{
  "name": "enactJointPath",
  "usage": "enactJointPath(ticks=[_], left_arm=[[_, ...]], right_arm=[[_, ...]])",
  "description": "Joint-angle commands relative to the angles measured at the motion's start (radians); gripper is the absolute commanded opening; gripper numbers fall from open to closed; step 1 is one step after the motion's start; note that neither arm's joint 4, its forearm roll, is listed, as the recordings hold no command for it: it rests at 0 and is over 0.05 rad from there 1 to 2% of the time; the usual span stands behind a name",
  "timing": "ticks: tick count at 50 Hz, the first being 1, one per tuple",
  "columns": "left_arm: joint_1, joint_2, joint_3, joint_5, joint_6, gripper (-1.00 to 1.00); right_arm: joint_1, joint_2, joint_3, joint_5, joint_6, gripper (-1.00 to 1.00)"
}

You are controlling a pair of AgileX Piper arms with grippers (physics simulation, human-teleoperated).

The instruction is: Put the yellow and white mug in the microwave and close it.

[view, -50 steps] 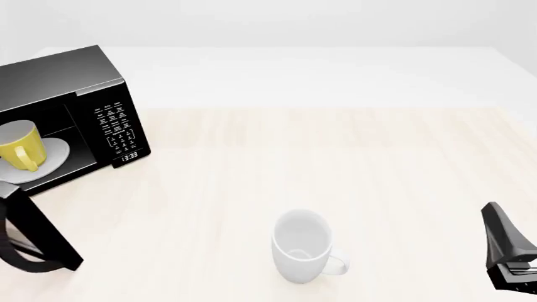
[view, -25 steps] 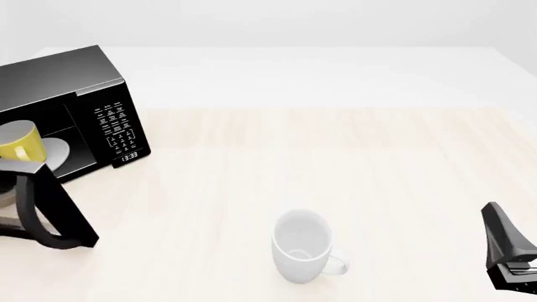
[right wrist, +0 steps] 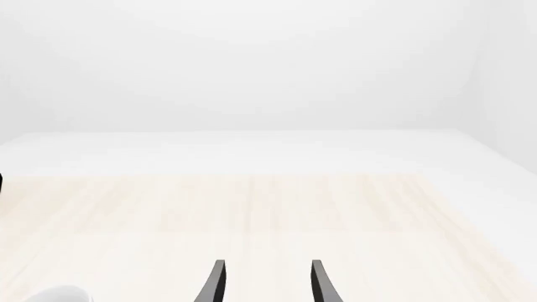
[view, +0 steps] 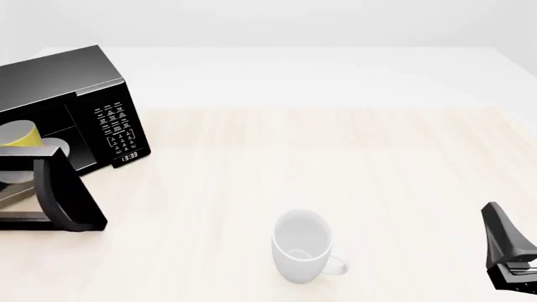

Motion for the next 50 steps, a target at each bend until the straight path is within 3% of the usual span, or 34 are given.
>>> enactJointPath(ticks=[1, 50], left_arm=[[-0.043, -0.011, -0.007, 0.005, -0.017, 1.0], [-0.16, -0.009, -0.027, 0.0, -0.042, 1.0]], right_arm=[[0.0, 0.0, 0.0, 0.0, 0.0, 1.0], [0.0, 0.0, 0.0, 0.0, 0.0, 1.0]])
